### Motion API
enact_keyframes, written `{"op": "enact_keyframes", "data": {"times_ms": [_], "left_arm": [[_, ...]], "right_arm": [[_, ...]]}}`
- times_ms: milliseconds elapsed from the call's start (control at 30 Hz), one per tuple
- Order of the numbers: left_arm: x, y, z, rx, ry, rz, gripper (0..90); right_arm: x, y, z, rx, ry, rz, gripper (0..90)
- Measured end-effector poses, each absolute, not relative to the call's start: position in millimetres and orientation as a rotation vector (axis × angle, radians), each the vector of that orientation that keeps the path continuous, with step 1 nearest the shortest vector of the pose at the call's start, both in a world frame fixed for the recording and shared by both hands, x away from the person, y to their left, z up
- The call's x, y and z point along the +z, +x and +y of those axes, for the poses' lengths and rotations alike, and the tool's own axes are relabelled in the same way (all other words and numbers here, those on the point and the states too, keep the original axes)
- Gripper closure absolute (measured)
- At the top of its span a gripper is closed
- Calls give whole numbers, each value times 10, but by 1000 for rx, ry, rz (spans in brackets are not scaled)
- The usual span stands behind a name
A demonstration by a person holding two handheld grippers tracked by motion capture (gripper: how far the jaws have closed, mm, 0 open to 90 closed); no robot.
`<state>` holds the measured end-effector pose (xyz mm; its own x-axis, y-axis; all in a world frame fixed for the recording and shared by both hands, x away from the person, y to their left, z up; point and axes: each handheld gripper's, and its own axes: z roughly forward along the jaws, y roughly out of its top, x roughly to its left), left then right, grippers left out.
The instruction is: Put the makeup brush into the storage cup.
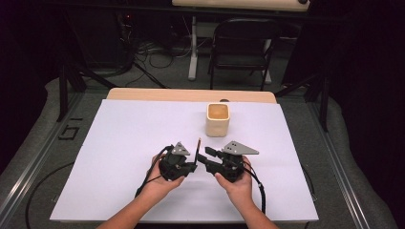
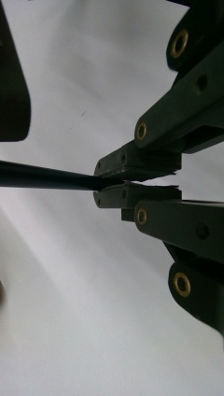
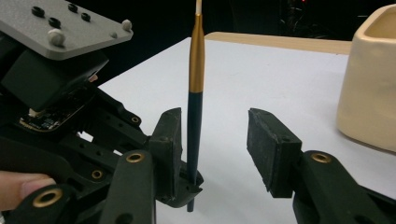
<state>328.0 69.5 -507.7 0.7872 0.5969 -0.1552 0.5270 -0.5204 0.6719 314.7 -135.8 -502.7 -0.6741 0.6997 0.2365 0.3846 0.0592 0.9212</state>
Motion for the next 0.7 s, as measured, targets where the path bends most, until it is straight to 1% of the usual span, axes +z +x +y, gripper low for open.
{"op": "enact_keyframes", "data": {"times_ms": [467,700], "left_arm": [[-5081,3262,697,125,2241,823,852],[-5085,3245,680,128,2251,815,852]], "right_arm": [[-5031,3139,-1341,1607,1076,2097,530],[-5004,3136,-1365,1621,1083,2077,556]]}}
